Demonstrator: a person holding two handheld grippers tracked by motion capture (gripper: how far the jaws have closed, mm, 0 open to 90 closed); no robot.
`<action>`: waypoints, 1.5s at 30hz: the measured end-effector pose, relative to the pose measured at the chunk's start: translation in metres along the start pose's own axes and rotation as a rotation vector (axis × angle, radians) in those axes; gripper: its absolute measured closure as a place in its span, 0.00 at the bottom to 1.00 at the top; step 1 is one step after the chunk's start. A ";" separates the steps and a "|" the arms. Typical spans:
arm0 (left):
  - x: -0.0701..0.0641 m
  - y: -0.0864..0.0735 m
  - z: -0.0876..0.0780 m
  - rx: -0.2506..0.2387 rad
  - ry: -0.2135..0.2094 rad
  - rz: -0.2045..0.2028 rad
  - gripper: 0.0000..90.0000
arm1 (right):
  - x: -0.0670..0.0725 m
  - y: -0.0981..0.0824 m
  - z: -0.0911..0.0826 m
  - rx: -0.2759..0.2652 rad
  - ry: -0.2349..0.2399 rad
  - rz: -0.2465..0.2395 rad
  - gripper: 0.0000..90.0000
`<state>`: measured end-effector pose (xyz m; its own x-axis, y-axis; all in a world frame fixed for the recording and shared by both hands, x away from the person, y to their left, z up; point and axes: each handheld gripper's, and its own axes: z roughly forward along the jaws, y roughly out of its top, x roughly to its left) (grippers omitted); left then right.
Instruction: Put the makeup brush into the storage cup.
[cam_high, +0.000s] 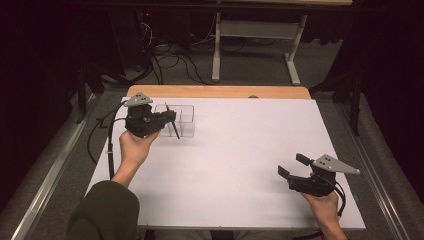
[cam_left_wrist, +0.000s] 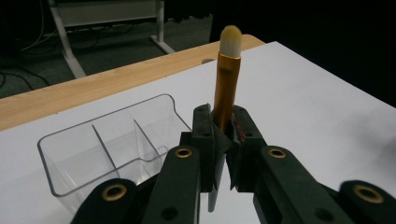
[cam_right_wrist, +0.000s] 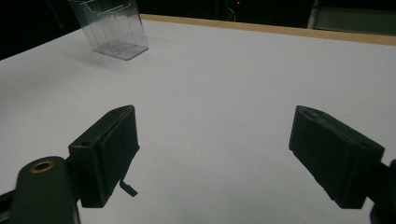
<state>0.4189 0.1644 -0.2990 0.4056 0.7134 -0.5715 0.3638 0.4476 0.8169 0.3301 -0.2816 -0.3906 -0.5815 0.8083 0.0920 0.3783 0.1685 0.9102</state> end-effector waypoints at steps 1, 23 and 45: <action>0.001 0.001 0.001 0.002 0.003 0.000 0.91 | 0.000 0.000 0.000 0.000 0.000 0.000 0.19; 0.011 0.024 0.030 -0.086 0.084 0.025 0.91 | 0.001 0.000 0.000 0.007 0.004 -0.010 0.19; 0.024 0.019 0.053 -0.086 0.165 0.019 0.91 | 0.001 0.000 0.000 0.006 0.008 -0.008 0.19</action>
<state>0.4800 0.1618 -0.3015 0.2659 0.7980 -0.5408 0.2816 0.4723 0.8353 0.3299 -0.2810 -0.3905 -0.5906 0.8022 0.0881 0.3778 0.1784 0.9085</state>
